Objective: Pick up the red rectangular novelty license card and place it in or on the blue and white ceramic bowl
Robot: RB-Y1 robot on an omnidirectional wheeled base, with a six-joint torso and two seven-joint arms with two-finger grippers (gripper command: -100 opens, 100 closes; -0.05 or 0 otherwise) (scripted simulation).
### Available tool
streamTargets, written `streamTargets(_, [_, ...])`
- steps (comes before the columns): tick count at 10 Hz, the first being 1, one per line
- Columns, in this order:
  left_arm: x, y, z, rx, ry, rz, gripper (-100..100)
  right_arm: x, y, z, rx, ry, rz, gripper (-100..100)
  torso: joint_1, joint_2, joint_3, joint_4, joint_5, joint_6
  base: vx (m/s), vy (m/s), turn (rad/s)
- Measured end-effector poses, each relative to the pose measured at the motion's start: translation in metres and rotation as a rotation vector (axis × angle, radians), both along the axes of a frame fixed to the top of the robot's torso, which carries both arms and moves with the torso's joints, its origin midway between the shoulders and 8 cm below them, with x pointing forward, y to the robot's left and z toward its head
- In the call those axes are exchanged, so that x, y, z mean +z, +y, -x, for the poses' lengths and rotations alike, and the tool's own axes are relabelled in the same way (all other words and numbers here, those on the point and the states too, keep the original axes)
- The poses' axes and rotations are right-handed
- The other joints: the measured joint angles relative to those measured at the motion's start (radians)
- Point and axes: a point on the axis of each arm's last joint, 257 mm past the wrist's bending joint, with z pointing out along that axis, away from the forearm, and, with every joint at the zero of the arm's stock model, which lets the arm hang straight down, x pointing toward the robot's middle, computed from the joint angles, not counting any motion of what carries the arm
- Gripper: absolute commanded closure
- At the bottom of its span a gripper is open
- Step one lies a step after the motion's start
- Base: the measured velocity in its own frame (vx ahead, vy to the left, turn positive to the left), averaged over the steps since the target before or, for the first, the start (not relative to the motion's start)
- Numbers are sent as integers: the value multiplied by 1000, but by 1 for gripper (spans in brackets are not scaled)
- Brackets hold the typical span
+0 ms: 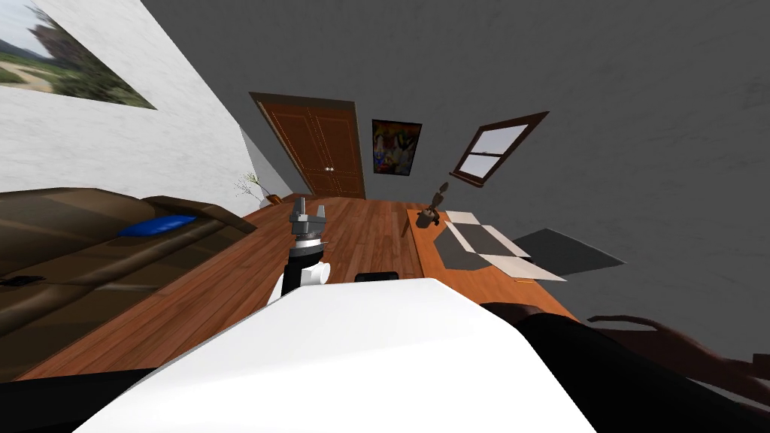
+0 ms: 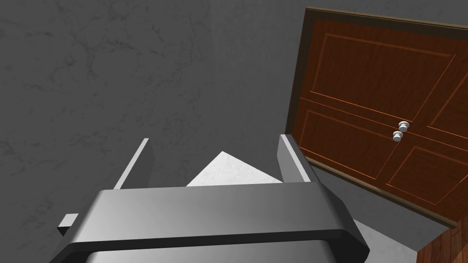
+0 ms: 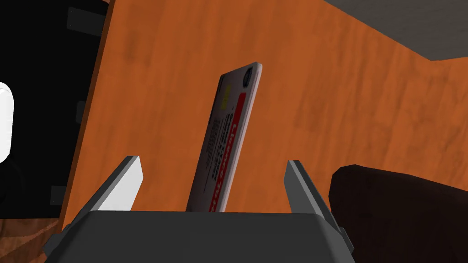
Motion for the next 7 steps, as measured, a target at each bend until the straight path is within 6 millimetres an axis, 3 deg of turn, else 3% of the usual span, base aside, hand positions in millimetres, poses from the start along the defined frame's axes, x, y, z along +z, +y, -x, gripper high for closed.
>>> streamTargets(7, [0, 0, 0, 0, 0, 0, 0, -6, 11, 82, -193, 146, -180, -100, 0, 1, 1, 0, 0, 0, 53, -15, 61])
